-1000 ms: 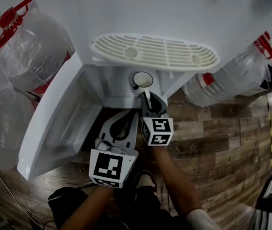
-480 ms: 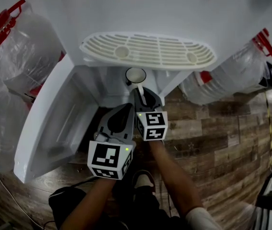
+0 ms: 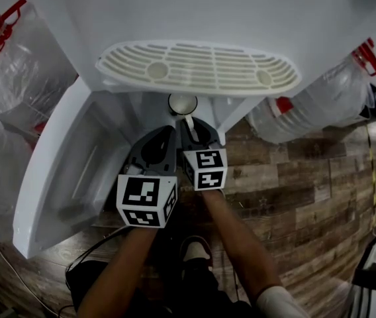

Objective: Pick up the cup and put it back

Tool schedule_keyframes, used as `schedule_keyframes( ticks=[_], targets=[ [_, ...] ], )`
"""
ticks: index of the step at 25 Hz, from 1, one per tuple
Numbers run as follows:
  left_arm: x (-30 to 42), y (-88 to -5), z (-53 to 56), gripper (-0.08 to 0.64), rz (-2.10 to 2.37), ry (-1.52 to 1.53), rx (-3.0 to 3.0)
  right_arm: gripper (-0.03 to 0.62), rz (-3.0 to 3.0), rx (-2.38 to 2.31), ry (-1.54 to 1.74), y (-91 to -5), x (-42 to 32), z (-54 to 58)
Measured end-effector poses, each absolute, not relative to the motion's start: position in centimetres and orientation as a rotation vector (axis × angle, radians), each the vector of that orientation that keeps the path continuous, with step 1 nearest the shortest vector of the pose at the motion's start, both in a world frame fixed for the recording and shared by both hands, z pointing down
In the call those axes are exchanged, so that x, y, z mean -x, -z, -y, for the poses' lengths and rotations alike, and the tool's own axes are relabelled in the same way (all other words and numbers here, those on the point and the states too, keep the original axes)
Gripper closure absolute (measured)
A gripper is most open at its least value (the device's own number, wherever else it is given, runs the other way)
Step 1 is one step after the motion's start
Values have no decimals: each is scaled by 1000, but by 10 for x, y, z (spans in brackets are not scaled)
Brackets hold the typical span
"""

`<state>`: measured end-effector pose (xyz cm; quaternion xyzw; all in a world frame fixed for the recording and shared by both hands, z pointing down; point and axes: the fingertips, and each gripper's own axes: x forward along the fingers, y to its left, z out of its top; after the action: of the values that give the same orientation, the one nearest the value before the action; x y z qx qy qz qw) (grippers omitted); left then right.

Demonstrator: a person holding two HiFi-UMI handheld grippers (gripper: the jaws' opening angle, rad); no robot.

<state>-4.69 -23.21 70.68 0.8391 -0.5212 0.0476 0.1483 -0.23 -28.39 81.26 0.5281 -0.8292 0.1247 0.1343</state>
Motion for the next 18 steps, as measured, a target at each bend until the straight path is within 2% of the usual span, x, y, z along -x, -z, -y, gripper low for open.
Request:
schedule_keyframes(
  ticks=[4, 7, 18],
  targets=[
    [51, -709, 238, 552, 1516, -122, -2392, 516, 2415, -1528, -375, -812, 3, 287],
    [49, -712, 236, 552, 1509, -133, -2400, 445, 2413, -1505, -427, -819, 5, 286],
    [47, -721, 233, 553, 1494, -149, -2393, 433, 2357, -1511, -444, -829, 4, 294]
  ],
)
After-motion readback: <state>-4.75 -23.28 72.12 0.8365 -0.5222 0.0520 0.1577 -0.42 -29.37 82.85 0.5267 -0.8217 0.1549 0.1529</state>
